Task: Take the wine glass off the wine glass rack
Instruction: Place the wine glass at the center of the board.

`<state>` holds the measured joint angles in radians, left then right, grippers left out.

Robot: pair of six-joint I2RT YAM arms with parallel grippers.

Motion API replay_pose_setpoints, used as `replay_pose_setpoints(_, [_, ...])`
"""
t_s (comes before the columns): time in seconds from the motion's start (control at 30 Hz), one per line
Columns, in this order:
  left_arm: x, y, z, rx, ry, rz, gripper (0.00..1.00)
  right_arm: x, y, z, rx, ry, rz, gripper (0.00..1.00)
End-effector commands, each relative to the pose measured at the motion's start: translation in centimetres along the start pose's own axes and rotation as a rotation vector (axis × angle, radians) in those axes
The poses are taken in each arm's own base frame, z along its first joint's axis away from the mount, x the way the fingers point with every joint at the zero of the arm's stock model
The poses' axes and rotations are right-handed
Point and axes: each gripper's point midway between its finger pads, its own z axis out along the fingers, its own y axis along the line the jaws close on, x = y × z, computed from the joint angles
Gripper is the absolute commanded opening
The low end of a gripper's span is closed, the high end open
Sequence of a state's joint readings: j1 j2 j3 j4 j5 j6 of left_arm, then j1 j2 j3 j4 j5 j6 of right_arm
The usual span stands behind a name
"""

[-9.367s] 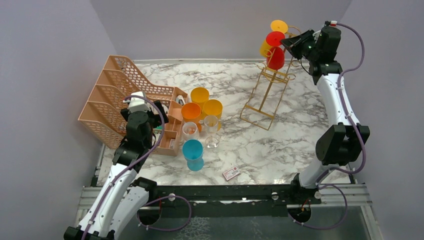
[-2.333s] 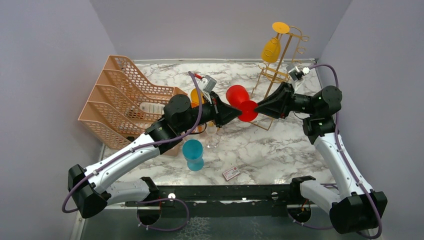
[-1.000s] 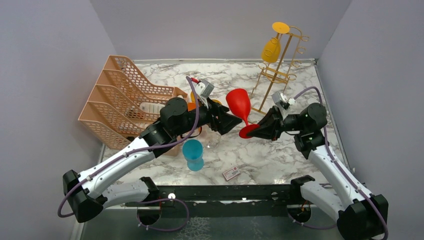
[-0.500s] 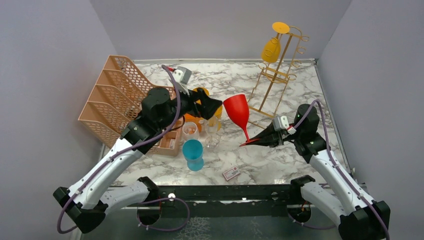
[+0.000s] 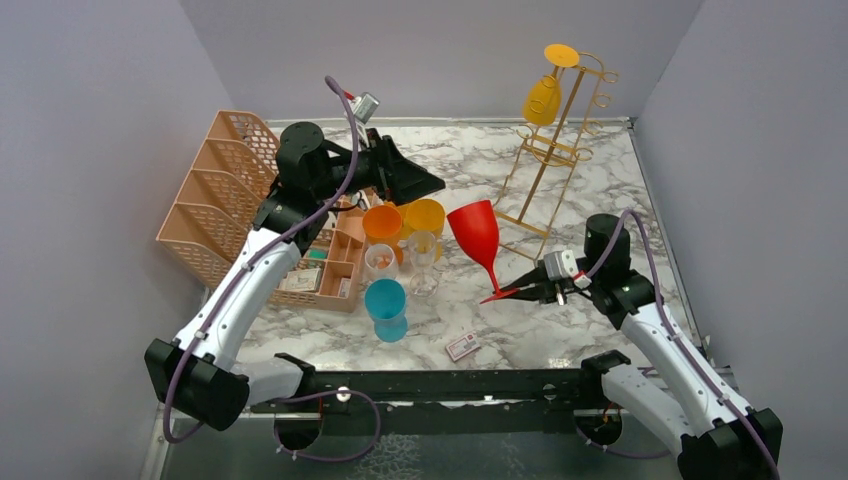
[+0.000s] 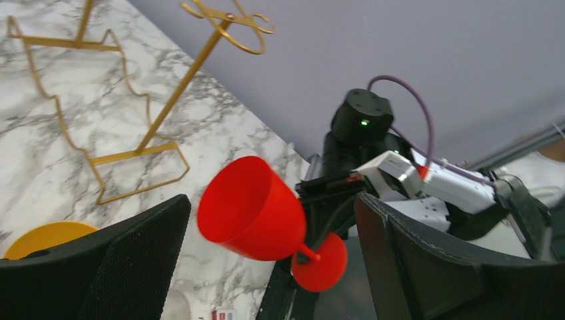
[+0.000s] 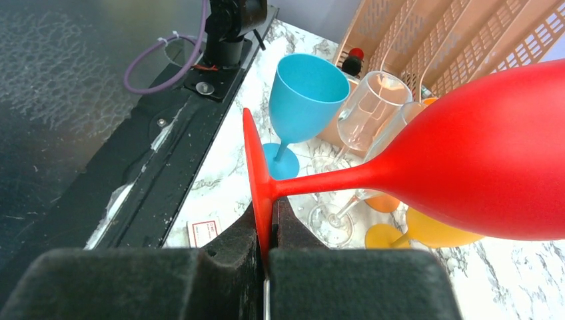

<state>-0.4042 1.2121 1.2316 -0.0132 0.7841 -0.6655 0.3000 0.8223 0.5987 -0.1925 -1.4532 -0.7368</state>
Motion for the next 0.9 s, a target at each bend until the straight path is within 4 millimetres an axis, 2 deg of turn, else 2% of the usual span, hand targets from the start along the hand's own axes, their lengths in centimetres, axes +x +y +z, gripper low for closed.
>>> replay_pose_setpoints(0.0, [-0.5,-5.5,-0.7,0.225,0.067,0.090,0.97,0.6,0.5,0.0,-0.003,0.018,-0.070,0.01])
replay_pose_setpoints(0.07, [1.2,-5.4,-0.3,0.270,0.141,0.063,0.93,0.6,0.6,0.0,-0.007,0.015,-0.079,0.01])
replay_pose_setpoints(0.2, [4.8,-7.2,1.0,0.390,0.258,0.117,0.91,0.6,0.9,0.0,-0.017,0.007,-0.096,0.01])
replay_pose_setpoints(0.27, [5.8,-6.6,1.8,0.390,0.305,0.116,0.91,0.5,0.9,0.1,-0.024,-0.001,-0.112,0.01])
replay_pose_setpoints(0.43, [6.2,-3.7,3.7,0.282,0.355,0.086,0.89,0.2,1.0,0.1,-0.032,-0.006,-0.124,0.01])
replay_pose_setpoints(0.67, [7.0,-2.8,4.4,0.282,0.395,0.081,0.87,0.3,1.1,0.1,-0.029,0.000,-0.125,0.01])
replay_pose_setpoints(0.73, [7.1,-3.0,4.3,0.288,0.400,0.091,0.85,0.4,0.9,0.0,-0.025,0.005,-0.122,0.01])
replay_pose_setpoints(0.87, [8.4,-5.0,3.9,0.387,0.449,0.099,0.72,0.8,0.5,0.0,-0.008,0.025,-0.123,0.01])
